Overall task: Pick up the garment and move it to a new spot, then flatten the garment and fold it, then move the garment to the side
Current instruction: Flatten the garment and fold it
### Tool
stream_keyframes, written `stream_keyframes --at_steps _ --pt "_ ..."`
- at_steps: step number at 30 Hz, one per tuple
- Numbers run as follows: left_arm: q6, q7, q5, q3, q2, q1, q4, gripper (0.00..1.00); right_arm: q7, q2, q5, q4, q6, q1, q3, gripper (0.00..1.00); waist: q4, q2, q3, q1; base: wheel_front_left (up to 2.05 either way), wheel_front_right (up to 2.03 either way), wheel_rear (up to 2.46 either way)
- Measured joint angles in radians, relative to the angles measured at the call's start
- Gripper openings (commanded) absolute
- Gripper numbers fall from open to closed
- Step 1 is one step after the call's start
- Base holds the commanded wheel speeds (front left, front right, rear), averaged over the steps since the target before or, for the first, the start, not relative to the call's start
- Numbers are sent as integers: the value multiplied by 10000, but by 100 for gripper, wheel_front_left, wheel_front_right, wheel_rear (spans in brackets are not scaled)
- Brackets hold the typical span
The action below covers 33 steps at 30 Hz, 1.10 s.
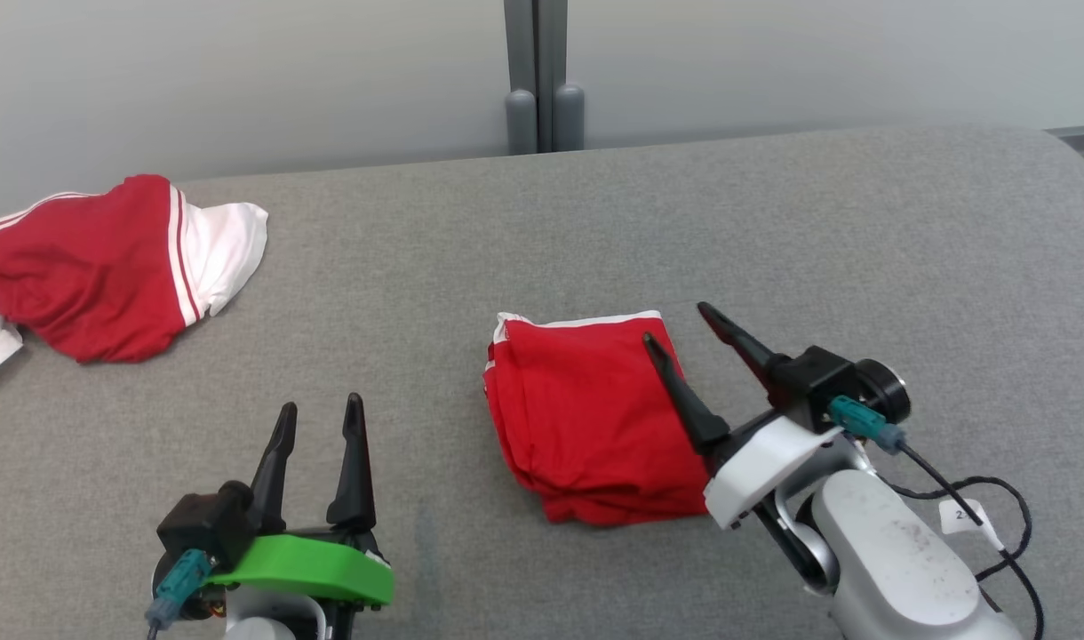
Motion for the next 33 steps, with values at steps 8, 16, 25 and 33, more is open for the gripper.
stream_keyframes --at_steps 8,16,25,33 --pt "6 0 155 -61 0 320 88 100 -40 307 -842 -311 0 1344 -2230 100 -137 0 -364 0 0 0 0" --pt "140 2 151 23 -2 836 58 100 -42 504 -1170 -660 0 2625 -3551 100 -197 0 -464 0 0 0 0" --pt "228 0 155 102 -2 1174 61 100 -42 531 -759 -861 0 2946 -3570 100 -230 0 -458 0 0 0 0" --pt "274 0 186 153 -2 1173 105 100 -42 531 -757 -838 0 2865 -3565 100 -160 0 -414 0 0 0 0"
